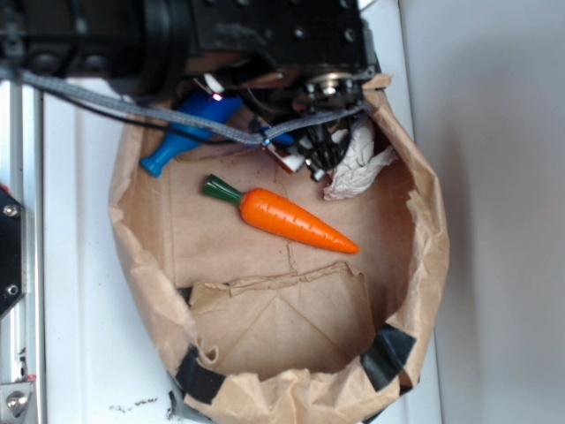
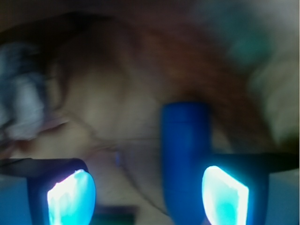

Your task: Grab the blue bottle.

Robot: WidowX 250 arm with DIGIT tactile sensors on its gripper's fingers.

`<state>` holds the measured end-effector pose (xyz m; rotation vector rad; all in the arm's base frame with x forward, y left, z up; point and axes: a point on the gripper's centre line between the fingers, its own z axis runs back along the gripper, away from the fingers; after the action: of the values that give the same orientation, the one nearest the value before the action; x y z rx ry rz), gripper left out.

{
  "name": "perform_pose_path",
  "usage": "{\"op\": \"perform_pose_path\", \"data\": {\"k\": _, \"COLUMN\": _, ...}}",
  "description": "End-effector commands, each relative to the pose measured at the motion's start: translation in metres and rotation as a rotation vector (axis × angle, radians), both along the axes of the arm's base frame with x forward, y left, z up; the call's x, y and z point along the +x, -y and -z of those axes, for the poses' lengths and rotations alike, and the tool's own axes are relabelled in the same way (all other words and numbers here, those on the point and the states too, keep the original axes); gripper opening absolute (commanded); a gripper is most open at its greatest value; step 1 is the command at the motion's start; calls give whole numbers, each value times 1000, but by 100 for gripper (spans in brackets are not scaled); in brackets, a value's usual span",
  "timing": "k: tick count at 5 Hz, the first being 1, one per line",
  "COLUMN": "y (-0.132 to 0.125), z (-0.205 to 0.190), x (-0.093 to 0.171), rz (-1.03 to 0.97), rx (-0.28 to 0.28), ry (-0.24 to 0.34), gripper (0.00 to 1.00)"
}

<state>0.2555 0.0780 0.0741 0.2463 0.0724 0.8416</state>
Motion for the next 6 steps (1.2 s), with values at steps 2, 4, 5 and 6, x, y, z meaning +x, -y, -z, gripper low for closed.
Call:
{"op": "perform_pose_path", "data": {"k": 2, "y": -20, "z": 23, "x": 0, "rz": -47, "rx": 23, "ry": 42, "gripper": 100}}
{"op": "perform_pose_path", "data": {"k": 4, "y": -13, "z": 32, "x": 7, "rz": 31, "rx": -27, "ry": 74, "gripper": 100}}
{"op": "perform_pose_path", "data": {"k": 5, "y": -10, "z": 30, "x": 5, "rz": 28, "rx": -36, "ry": 103, "gripper": 0}}
{"op": "perform_pose_path", "data": {"k": 6, "y": -11, "z": 21, "x": 7, "rz": 18, "rx": -53, "ry": 108, "gripper": 0}}
